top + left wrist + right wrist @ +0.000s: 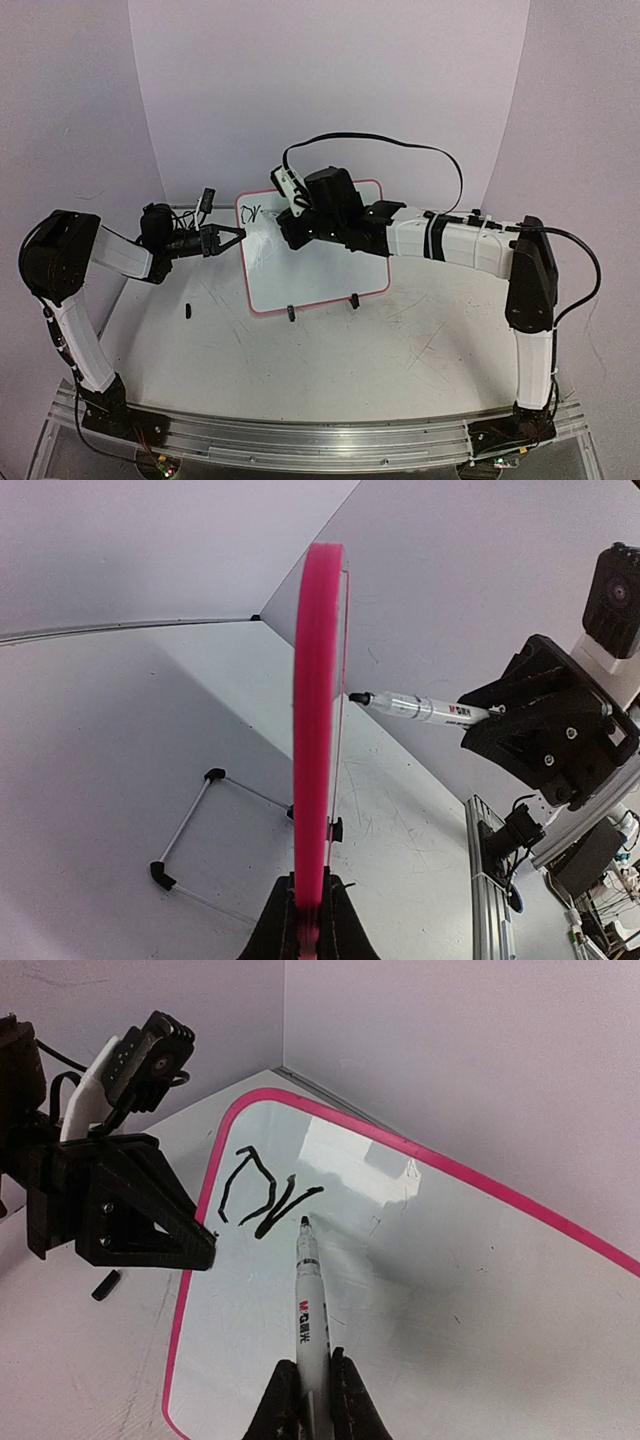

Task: Write a sentence on the whiteboard

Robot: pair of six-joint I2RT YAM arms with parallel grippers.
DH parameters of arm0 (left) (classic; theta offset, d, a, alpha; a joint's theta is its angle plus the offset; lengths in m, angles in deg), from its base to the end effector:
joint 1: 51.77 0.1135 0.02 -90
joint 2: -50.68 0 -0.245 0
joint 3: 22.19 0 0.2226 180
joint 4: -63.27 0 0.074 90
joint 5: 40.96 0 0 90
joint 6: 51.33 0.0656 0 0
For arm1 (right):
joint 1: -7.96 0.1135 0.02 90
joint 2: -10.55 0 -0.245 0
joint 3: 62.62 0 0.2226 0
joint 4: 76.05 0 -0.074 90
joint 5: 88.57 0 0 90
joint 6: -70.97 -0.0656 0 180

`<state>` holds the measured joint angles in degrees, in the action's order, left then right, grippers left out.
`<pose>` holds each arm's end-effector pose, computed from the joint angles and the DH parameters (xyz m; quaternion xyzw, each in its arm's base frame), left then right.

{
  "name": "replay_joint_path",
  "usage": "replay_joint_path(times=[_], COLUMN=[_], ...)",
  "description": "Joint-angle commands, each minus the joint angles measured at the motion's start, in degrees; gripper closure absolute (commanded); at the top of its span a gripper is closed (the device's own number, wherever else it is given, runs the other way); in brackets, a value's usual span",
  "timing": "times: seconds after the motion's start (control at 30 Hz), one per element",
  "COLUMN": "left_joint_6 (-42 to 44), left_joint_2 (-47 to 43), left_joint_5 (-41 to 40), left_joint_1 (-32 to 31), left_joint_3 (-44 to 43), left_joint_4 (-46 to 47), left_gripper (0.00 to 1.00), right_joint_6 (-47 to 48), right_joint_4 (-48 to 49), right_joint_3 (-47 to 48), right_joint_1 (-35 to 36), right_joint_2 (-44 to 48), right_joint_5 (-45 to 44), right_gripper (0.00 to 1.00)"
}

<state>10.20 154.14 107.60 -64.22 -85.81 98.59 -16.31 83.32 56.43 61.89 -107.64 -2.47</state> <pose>0.3354 -0.1314 0.2006 0.2394 0.6806 -0.5435 0.4291 0.2918 0.3931 0.2856 -0.3707 0.7289 0.2233 0.5305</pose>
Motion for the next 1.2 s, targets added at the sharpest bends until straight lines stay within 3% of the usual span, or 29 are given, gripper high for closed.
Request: replay_joint_path(times=[0.0,0.47,1.17], left_joint_6=[0.7,0.7,0.8], left_joint_2=[-1.3,-1.1,-1.1], left_joint_5=[1.7,1.7,1.7], left_joint_1=[-0.2,-0.3,-0.3], left_joint_3=[-2.1,-2.1,-2.3], left_joint_4=[1.3,1.2,1.0], left_gripper=[1.00,1.00,1.00], right_joint_6=[-1.3,-2.0,-3.8], right_joint_4=[0.2,-0.8,-0.1], right_joint_3=[2.6,3.9,-2.4], right_joint_1=[-0.4,-0.6,-2.0], right_joint_2=[-1.1,-2.2,2.7], right_joint_5=[-1.4,-1.3,-6.5], right_gripper=[1.00,1.00,1.00])
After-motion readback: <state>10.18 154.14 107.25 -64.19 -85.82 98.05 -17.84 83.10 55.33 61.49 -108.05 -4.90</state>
